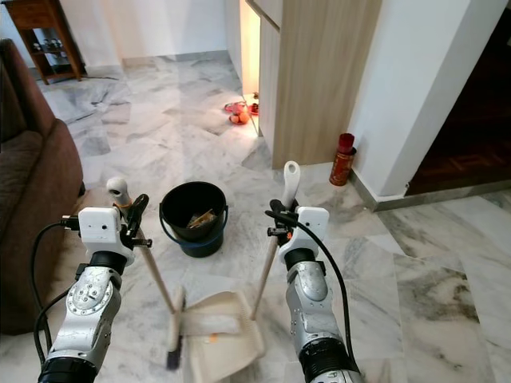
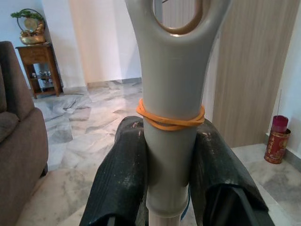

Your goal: Sweep floor

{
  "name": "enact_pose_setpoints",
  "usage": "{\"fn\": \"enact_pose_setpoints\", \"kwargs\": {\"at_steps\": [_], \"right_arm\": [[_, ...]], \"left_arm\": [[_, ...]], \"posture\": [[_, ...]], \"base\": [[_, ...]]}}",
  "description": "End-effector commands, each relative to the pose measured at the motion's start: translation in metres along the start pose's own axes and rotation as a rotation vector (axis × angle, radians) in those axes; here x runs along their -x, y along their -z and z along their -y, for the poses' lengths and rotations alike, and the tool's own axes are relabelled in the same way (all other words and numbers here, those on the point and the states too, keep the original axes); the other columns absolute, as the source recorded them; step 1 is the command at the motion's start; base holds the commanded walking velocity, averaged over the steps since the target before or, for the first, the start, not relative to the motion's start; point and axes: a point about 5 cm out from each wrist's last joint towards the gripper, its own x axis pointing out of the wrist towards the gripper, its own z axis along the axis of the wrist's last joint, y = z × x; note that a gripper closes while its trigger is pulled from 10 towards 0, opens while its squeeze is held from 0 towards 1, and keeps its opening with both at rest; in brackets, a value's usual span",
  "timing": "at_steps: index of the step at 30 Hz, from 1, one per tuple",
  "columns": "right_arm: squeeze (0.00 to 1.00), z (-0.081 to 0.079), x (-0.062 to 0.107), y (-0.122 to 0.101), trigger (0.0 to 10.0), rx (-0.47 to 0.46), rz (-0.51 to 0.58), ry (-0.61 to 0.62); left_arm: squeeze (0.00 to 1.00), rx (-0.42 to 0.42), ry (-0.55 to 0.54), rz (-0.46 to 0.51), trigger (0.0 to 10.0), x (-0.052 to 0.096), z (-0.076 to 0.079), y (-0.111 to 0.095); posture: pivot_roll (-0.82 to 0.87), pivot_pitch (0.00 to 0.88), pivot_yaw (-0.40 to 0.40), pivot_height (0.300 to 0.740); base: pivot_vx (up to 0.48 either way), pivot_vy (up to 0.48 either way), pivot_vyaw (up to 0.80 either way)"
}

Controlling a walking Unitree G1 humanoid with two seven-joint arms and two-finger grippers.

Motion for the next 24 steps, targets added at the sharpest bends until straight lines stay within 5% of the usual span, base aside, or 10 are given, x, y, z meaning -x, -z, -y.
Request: {"fn": "enact_pose_setpoints", "kwargs": {"at_steps": [1, 4, 24], "right_arm": [[0.0, -0.0052, -0.0056, -0.0145, 10.0, 0.003, 0.067, -0.029], [0.0, -0.0062, -0.0058, -0.014, 10.0, 0.004, 0.062, -0.035], [0.0, -0.0084, -0.0061, -0.0111, 10.0, -0.004, 0.041, -0.052]], "left_arm": [[0.0, -0.013, -0.011, 0.036, 10.0, -0.0059, -0.0025, -0.0095], [0.0, -0.018, -0.019, 0.035, 10.0, -0.0062, -0.0036, -0.0095], [0.0, -0.025, -0.027, 0.037, 10.0, -0.0068, -0.0042, -0.0098]], "posture": [[0.07, 0.0, 0.013, 0.74], [0.07, 0.0, 0.013, 0.74], [0.07, 0.0, 0.012, 0.74]], "base": [[0.0, 0.0, 0.8], [0.0, 0.0, 0.8], [0.261, 0.0, 0.0]]}}
